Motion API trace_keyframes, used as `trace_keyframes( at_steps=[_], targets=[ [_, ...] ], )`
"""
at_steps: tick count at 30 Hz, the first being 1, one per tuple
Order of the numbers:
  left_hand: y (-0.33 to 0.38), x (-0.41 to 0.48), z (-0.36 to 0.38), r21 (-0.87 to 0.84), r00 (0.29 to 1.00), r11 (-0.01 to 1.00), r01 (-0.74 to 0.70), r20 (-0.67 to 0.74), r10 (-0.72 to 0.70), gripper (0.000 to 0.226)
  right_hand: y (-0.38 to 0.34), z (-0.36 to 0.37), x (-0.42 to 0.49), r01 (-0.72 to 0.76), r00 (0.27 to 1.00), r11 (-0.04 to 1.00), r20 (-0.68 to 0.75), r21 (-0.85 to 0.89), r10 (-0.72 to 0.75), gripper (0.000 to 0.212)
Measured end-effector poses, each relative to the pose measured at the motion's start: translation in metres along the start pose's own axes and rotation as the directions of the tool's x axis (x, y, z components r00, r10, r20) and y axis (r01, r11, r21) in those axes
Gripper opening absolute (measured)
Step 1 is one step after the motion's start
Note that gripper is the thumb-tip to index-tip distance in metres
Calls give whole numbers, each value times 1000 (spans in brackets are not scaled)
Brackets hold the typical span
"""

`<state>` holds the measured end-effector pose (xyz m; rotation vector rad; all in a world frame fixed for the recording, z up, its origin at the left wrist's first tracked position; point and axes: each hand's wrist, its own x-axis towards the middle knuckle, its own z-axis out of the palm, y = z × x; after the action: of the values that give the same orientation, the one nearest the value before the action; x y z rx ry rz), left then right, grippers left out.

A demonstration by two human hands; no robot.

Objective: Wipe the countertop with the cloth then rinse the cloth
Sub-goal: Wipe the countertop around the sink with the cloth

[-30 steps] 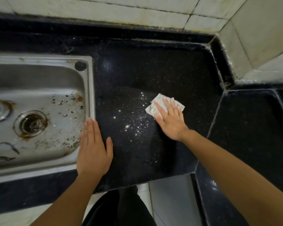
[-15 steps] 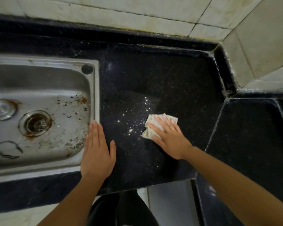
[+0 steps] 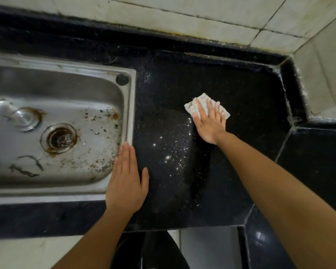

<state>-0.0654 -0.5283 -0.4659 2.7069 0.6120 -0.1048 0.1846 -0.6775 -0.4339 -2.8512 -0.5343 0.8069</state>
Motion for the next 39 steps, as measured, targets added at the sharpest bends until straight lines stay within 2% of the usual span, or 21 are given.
trace_keyframes(
  at_steps=[7,12,16,20,25,32,34,39],
  targets=[
    [1,0,-2,-5,1000,1000,-3,0,3,70,-4,46,-82,246,966,958,113,-150,-231,54],
    [1,0,-4,-15,1000,1000,1,-2,-1,69,-1,74,-150,447,888,854,250,-265,-387,55],
    [2,0,-5,-9,1000,1000,1,-1,-1,71,8,70,-149,515,850,810,293,-280,-438,51],
    [0,0,-4,-13,1000,1000,1,1,-1,71,7,47,-98,447,893,844,210,-297,-399,52],
    [1,1,-4,-43,1000,999,11,20,-10,71,-5,12,-20,310,950,927,100,-210,-295,53],
    [1,0,-4,-25,1000,1000,13,22,-13,71,-43,-9,39,114,993,992,45,-62,-112,57],
    [1,0,-4,-20,1000,1000,13,20,-13,71,-48,-4,31,120,992,991,54,-60,-117,56],
    [2,1,-5,-50,1000,999,13,16,-12,70,-44,23,-23,314,945,940,136,-132,-297,53]
  ],
)
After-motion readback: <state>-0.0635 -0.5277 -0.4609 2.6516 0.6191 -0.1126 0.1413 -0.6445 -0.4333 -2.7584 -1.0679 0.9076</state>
